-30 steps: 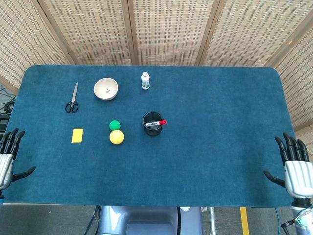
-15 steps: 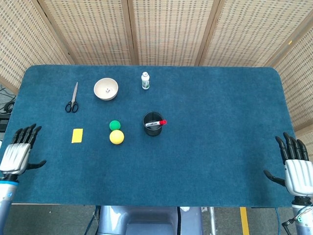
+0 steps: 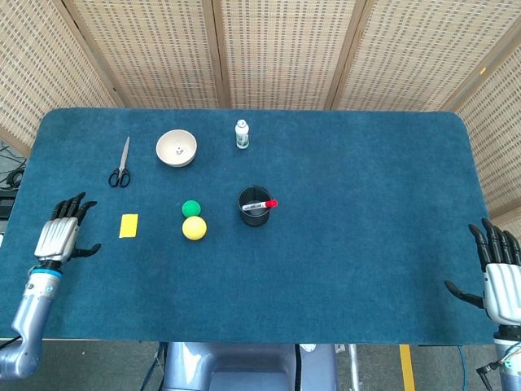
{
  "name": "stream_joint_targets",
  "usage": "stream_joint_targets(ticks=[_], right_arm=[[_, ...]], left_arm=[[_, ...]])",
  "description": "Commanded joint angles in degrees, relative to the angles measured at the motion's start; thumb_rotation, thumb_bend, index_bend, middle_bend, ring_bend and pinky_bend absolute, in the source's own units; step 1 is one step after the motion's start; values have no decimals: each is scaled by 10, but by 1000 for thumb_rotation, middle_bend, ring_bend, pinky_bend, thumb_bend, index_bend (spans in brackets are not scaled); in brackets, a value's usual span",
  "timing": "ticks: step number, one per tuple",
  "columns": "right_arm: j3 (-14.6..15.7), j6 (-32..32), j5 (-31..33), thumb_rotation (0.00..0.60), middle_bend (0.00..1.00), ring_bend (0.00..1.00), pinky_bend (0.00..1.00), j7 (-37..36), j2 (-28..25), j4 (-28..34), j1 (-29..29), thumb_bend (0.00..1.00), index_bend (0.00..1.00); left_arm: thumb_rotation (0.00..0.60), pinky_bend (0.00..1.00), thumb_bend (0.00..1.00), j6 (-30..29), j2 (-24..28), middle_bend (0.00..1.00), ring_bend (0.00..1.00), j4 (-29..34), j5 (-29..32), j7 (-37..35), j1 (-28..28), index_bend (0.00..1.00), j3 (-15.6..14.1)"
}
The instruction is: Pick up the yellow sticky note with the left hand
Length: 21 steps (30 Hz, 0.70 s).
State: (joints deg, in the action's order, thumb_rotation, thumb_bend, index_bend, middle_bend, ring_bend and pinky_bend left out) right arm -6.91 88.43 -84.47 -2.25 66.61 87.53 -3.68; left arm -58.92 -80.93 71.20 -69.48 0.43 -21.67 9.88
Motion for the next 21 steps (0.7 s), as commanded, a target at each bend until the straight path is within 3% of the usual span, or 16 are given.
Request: stream_joint_targets(ticks=[1, 8, 21], right_arm=[[0, -2, 1, 600, 0, 0, 46, -4, -1, -2, 0, 53, 0], [-1, -3, 3, 600, 0, 0, 46, -8, -2, -2, 0, 53, 0], [0, -10, 8, 600, 0, 0, 46, -7, 0, -4, -2, 53, 0]], left_arm=[[600, 0, 242, 12, -17, 0, 0, -9, 16, 12, -10, 147, 3], [600, 0, 284, 22, -50, 0, 0, -30, 40, 27, -24, 171, 10], [600, 0, 272, 28, -110, 0, 0, -101, 52, 30, -45, 173, 16]])
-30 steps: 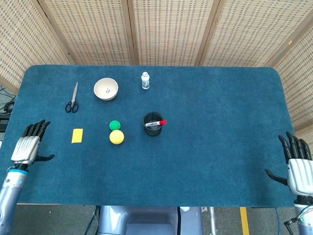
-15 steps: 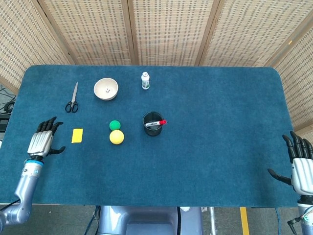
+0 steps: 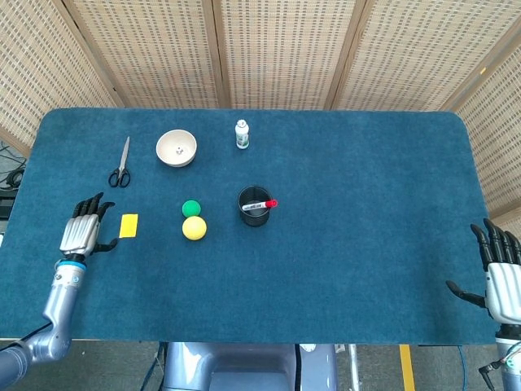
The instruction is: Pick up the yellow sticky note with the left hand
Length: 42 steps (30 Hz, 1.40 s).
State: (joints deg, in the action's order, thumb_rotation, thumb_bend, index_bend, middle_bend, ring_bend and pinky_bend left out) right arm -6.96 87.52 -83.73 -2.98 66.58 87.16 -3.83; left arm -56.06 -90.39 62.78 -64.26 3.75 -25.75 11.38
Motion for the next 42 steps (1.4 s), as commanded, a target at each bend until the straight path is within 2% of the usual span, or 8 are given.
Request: stream_joint_targets(ticks=[1, 14, 42], right_arm=[[0, -1, 0, 600, 0, 0, 46, 1, 1, 0, -1, 53, 0], [0, -7, 4, 600, 0, 0, 46, 4, 4, -4, -3, 53, 0], [-1, -9, 8, 600, 0, 0, 46, 3, 5, -6, -3, 53, 0]], left_arm=[[600, 0, 272, 0, -20, 0, 0, -22, 1, -5, -6, 173, 2], [600, 0, 269, 2, -57, 0, 0, -69, -2, -14, -13, 174, 1], [600, 0, 283, 41, -64, 0, 0, -81, 36, 33, -40, 175, 19]])
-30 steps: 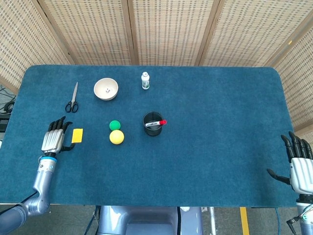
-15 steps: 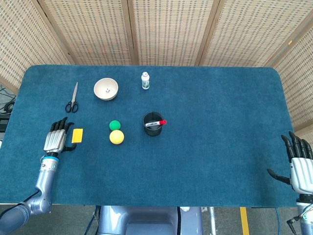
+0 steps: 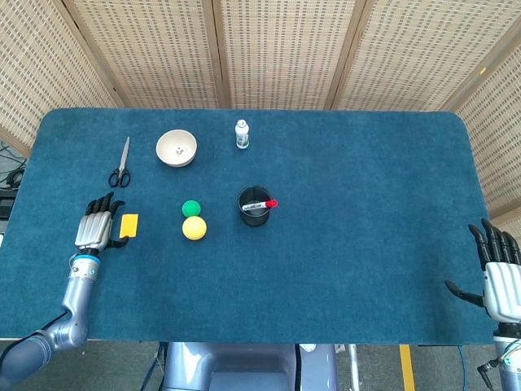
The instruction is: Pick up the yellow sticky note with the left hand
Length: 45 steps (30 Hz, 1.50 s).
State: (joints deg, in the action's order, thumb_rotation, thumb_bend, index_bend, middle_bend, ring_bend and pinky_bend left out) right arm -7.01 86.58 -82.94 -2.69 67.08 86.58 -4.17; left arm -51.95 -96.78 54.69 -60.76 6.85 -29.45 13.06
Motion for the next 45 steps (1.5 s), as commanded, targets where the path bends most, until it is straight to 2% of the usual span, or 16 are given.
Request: stream_joint_targets(ticks=[1, 11, 15, 18, 22, 24, 27, 45], right_arm=[[0, 0, 0, 600, 0, 0, 46, 0, 0, 0, 0, 53, 0], [-1, -1, 2, 600, 0, 0, 46, -2, 0, -1, 0, 53, 0], [0, -1, 2, 600, 0, 0, 46, -1, 0, -1, 0, 53, 0], [0, -1, 1, 600, 0, 0, 46, -1, 0, 0, 0, 53, 0], [0, -1, 1, 600, 0, 0, 46, -1, -1, 1, 0, 53, 0], [0, -1, 1, 600, 0, 0, 46, -2, -1, 1, 0, 53, 0], [1, -1, 0, 600, 0, 0, 46, -2, -1, 1, 0, 53, 0], [0, -6, 4, 600, 0, 0, 46, -9, -2, -1, -1, 53, 0]], left_arm=[[600, 0, 284, -1, 0, 0, 0, 0, 1, 2, -4, 175, 4], [600, 0, 294, -20, 18, 0, 0, 17, -2, 1, -10, 175, 17], [600, 0, 293, -21, 38, 0, 0, 43, -11, -5, -5, 175, 10], [600, 0, 295, -15, 75, 0, 0, 90, -33, -24, 6, 179, -6], [600, 0, 301, -18, 99, 0, 0, 123, -45, -30, 16, 337, -21], [600, 0, 319, -18, 103, 0, 0, 131, -44, -28, 18, 458, -25], [600, 0, 335, -21, 100, 0, 0, 131, -40, -20, 20, 529, -28], [600, 0, 348, -45, 37, 0, 0, 57, -44, -20, 17, 545, -31]])
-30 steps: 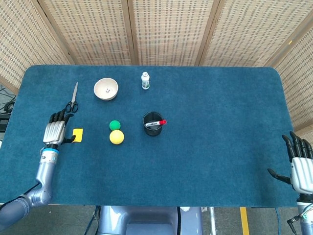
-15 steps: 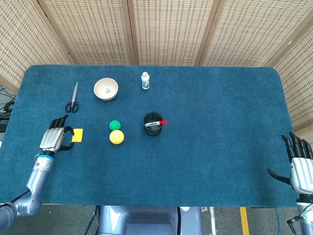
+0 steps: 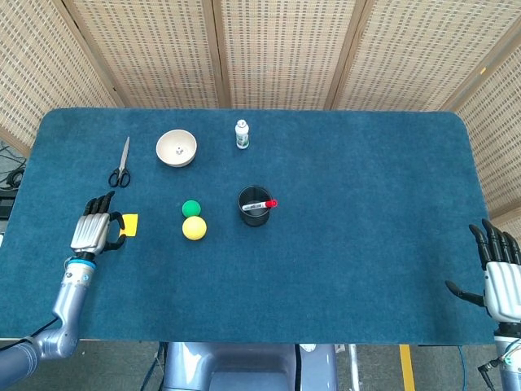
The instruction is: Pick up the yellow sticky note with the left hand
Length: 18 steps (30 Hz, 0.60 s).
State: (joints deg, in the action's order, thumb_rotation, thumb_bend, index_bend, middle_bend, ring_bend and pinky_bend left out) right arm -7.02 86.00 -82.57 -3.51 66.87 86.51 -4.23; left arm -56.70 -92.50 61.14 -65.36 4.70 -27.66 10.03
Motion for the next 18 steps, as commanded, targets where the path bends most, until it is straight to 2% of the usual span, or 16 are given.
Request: stream_joint_targets(ticks=[1, 18], right_arm=[[0, -1, 0, 600, 0, 0, 46, -1, -1, 0, 0, 53, 0], [0, -3, 1, 600, 0, 0, 46, -3, -1, 0, 0, 53, 0]], left_arm=[[600, 0, 347, 4, -10, 0, 0, -13, 3, 1, -1, 545, -1], [600, 0, 339, 12, -37, 0, 0, -54, 2, -9, -2, 545, 0]])
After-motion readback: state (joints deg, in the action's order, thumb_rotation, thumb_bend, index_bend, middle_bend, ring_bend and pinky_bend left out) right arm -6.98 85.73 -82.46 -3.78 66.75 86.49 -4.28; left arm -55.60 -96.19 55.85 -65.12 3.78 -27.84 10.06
